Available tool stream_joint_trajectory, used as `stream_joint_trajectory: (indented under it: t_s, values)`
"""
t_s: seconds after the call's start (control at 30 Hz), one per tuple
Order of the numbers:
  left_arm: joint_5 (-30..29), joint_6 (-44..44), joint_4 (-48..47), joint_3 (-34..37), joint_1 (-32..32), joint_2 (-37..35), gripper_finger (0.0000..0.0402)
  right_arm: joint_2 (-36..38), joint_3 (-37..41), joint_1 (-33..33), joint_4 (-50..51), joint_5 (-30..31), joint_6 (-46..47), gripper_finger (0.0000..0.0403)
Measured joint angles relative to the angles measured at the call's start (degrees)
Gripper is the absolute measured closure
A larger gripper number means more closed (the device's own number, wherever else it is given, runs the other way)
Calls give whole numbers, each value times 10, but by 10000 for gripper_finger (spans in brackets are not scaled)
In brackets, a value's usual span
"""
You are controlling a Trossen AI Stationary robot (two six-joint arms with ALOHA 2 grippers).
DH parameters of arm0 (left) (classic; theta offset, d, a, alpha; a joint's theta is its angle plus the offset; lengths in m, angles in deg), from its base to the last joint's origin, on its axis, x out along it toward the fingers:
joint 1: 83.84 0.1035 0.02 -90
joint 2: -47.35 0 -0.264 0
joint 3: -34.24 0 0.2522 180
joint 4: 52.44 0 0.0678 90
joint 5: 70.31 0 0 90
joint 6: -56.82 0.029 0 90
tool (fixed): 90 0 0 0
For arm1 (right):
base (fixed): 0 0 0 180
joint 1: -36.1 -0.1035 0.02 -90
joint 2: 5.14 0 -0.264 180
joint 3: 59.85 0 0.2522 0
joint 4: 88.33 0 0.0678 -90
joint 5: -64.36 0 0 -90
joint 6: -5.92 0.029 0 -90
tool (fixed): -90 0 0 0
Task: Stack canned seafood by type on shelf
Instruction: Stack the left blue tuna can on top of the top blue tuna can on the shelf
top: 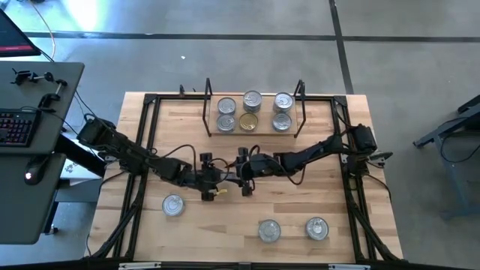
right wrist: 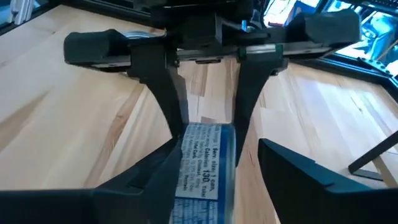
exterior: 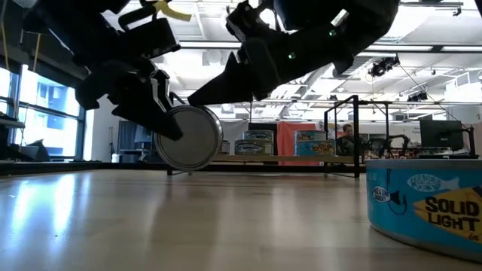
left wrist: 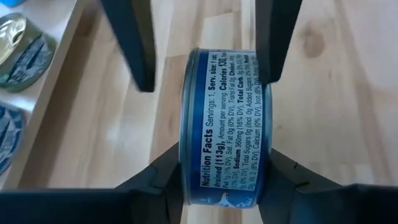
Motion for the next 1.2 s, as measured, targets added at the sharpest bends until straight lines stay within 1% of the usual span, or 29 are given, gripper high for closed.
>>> stream_joint_trajectory:
  t_s: [0.07,0.17,0.3,0.43,0.57,0.63,0.7,0.73,0.83,0.93,1.0,1.07,1.13,1.2]
  values:
    - [-4,-3,-14,-1,0,-1,264,-1,0,0,6,-10,0,205]
    - [-2,-13,-32,-1,-1,-2,265,-2,0,-1,8,-10,15,210]
    - [-3,-17,-43,-1,1,-2,267,-2,0,4,7,-10,33,198]
    - [-3,-17,-24,-1,0,-2,267,-4,0,4,6,-19,4,184]
    - [1,-14,4,-1,0,-2,259,-15,0,1,-6,-39,-30,183]
    - [3,-3,17,-1,0,-2,254,-19,0,0,-6,-39,-30,186]
    - [2,2,19,-1,-1,-2,251,-21,0,0,-14,-38,-11,204]
    - [2,-4,18,-1,0,-2,249,-21,0,0,-13,-37,-3,219]
    - [0,-28,-3,3,4,-7,242,-21,4,0,-7,-10,18,285]
    - [-4,-44,5,22,5,-16,232,-19,54,-4,-90,24,33,284]
    - [-4,-63,-16,44,2,-23,225,-19,106,-5,-168,34,54,284]
    - [-2,-85,-10,68,2,-24,221,-19,162,-5,-259,37,84,284]
    - [-9,-92,41,96,3,-27,219,-19,212,-5,-359,45,98,284]
    - [-10,-74,148,132,3,-22,218,-19,255,-8,-462,47,92,284]
